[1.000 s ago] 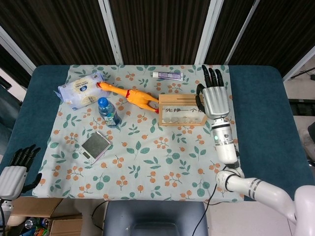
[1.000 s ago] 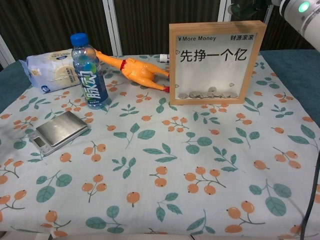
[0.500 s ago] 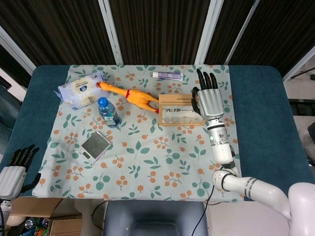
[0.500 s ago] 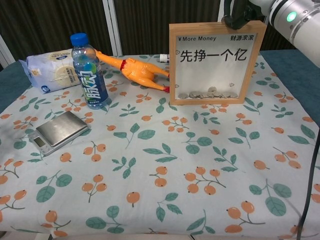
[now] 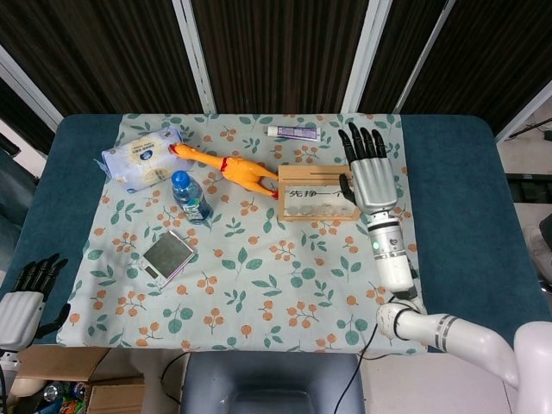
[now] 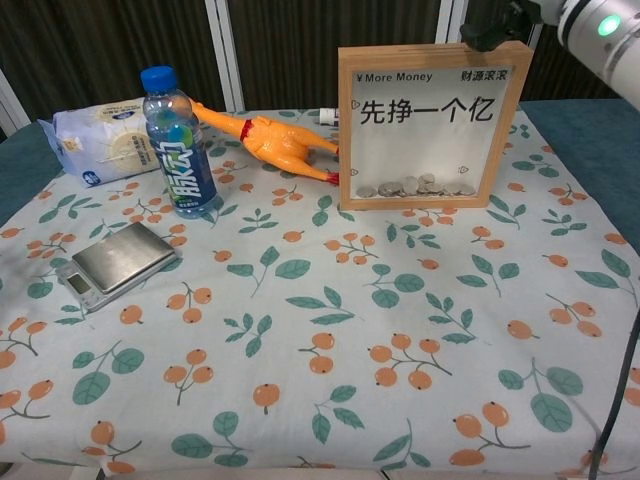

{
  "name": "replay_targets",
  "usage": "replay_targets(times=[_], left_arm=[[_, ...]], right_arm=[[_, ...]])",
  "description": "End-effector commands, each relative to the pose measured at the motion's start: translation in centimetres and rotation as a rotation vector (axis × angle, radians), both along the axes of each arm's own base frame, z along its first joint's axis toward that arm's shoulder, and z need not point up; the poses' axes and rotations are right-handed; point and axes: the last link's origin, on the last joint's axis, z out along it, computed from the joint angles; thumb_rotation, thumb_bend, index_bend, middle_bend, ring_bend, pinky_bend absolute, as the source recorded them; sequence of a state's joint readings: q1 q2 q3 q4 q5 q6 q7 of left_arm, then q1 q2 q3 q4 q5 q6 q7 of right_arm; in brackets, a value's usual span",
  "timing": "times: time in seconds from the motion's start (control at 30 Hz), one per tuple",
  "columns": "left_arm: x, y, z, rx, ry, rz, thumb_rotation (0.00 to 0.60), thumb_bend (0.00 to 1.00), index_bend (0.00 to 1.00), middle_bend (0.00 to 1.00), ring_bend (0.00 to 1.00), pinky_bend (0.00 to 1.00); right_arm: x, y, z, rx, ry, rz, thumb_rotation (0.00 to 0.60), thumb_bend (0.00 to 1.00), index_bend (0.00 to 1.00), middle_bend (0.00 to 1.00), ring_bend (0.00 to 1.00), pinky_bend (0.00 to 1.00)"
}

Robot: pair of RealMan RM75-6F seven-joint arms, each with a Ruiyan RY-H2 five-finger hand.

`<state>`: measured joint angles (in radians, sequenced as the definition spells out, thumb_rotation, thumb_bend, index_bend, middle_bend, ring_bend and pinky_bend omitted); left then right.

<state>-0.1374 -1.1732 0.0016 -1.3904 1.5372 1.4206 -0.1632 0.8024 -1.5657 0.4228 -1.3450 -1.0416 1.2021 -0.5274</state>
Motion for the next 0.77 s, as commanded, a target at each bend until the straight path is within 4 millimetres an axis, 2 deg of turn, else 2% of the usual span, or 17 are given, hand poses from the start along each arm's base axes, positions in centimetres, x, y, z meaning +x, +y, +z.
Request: replay_targets(times=[0.03, 0.1, 0.2, 0.23, 0.33, 0.43, 0.6, 0.77], left_arm=[[0.0, 0.0, 0.0, 0.001, 0.001, -0.002, 0.600, 0.42, 0.00, 0.00, 0.00, 0.00], [0.1, 0.0, 0.1, 0.002, 0.004, -0.006, 0.600, 0.42, 0.00, 0.00, 0.00, 0.00], [0.4, 0.0, 0.3, 0.010, 0.004, -0.016, 0.600, 0.42, 0.00, 0.00, 0.00, 0.00], [0.4, 0.0, 0.3, 0.011, 0.004, -0.017, 0.600, 0.42, 0.00, 0.00, 0.00, 0.00], [0.5, 0.0, 0.5, 0.019, 0.004, -0.022, 0.600, 0.42, 0.00, 0.00, 0.00, 0.00], [0.6, -0.2, 0.6, 0.029, 0.001, -0.031, 0.600, 0.42, 0.00, 0.00, 0.00, 0.00], [0.7, -0.5, 0.8, 0.041, 0.007, -0.041, 0.600, 0.42, 0.00, 0.00, 0.00, 0.00], [0.9, -0.5, 1.0, 0.044, 0.009, -0.047, 0.600, 0.42, 0.00, 0.00, 0.00, 0.00]], right_arm=[[-1.8, 2.7, 1.9, -0.044, -0.006, 0.034, 0.600, 0.61, 0.00, 0.04, 0.00, 0.00], [-3.4, 4.7, 2.7, -0.041, 0.003, 0.030, 0.600, 0.61, 0.00, 0.03, 0.00, 0.00], [-8.1, 10.3, 4.2, 0.006, 0.038, -0.059, 0.600, 0.59, 0.00, 0.00, 0.00, 0.00], [-9.0, 11.3, 4.4, 0.015, 0.049, -0.076, 0.600, 0.58, 0.00, 0.00, 0.00, 0.00], [-13.3, 16.6, 5.1, 0.049, 0.074, -0.173, 0.600, 0.54, 0.00, 0.00, 0.00, 0.00], [-16.4, 20.2, 5.3, 0.047, 0.038, -0.246, 0.600, 0.53, 0.00, 0.00, 0.00, 0.00], [-19.6, 23.7, 5.5, 0.022, 0.018, -0.319, 0.600, 0.52, 0.00, 0.00, 0.00, 0.00], [-20.7, 25.0, 5.6, 0.008, 0.017, -0.340, 0.600, 0.52, 0.00, 0.00, 0.00, 0.00]])
